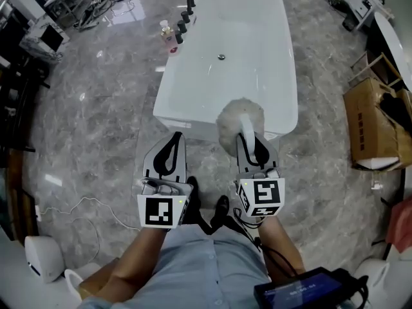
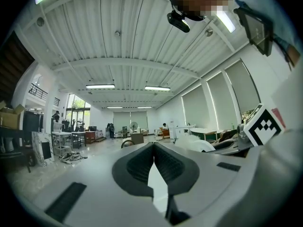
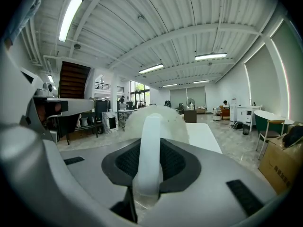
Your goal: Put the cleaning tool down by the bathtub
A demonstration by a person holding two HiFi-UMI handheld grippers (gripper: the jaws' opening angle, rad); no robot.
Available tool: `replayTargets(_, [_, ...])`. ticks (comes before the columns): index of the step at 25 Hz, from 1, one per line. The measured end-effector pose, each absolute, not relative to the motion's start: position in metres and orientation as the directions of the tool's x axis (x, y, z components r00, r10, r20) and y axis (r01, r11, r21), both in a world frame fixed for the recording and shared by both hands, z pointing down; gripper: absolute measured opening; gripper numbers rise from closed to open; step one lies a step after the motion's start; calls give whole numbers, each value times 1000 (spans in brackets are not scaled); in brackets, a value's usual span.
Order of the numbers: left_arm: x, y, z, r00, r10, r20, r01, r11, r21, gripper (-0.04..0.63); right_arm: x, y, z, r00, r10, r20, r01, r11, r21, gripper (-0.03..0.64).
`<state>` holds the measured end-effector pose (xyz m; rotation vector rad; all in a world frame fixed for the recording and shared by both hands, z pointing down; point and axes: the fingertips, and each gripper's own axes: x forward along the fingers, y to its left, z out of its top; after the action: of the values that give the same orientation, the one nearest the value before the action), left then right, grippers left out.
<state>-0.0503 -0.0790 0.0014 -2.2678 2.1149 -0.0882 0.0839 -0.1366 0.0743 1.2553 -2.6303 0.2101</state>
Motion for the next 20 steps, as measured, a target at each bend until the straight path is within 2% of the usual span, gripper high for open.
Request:
replayTargets(6, [-71,-97,23,87,-996,23,-993,-89,-81,17,69,-140,110,-595,-737,322,-787,615,-48,97])
replayTargets(10, [-83,-108,43,102,-992,80,-991,-108,-75,17,63,-141,135,-578,-727,370,-796,603,-59,97])
replayTargets(14, [-92,-124,51,122,-992,19,-990,-123,-67,17,57,-144,162,-564,-712,417,-800,596,-64,97])
replayTargets(17, [-99,-136,82,112,-987,118,-993,-115,-19,17,53,-147,186,-552,-697,458,-803,592,-68,97])
replayTargets(20, [-104,-148,107,129,-982,137,-991,-133,-18,17,47,-148,214,-545,-676,496,-803,591,-77,97])
